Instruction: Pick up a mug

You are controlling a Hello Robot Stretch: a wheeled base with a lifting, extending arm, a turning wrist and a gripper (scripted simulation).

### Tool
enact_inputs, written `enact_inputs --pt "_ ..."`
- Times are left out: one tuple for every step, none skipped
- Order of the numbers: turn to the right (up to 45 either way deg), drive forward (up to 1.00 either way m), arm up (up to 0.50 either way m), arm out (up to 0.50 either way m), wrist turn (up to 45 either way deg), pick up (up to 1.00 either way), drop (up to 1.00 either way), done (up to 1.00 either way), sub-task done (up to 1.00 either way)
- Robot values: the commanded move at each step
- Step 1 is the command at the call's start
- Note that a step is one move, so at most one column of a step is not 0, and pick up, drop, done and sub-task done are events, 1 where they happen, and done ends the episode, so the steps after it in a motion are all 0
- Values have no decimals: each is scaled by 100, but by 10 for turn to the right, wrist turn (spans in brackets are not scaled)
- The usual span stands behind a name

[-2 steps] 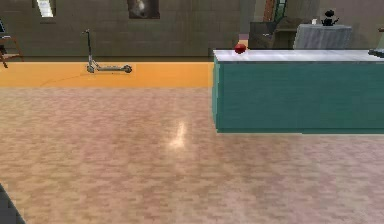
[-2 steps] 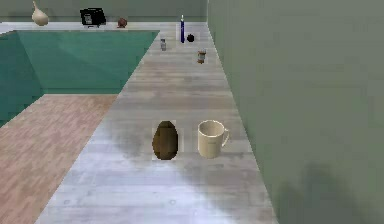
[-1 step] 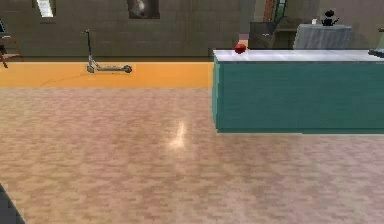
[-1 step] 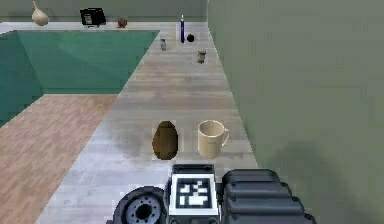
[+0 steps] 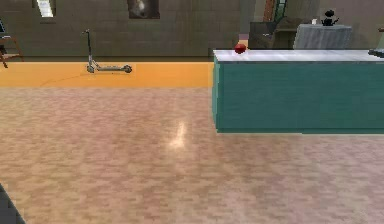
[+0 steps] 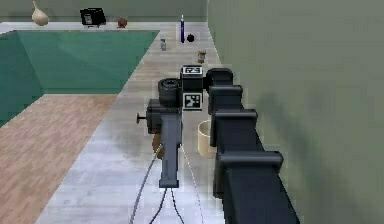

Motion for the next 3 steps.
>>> enact_inputs --pt "0 0 0 0 450 0 0 0 0" --pt "0 0 0 0 450 0 0 0 0" --pt "0 0 0 0 450 0 0 0 0"
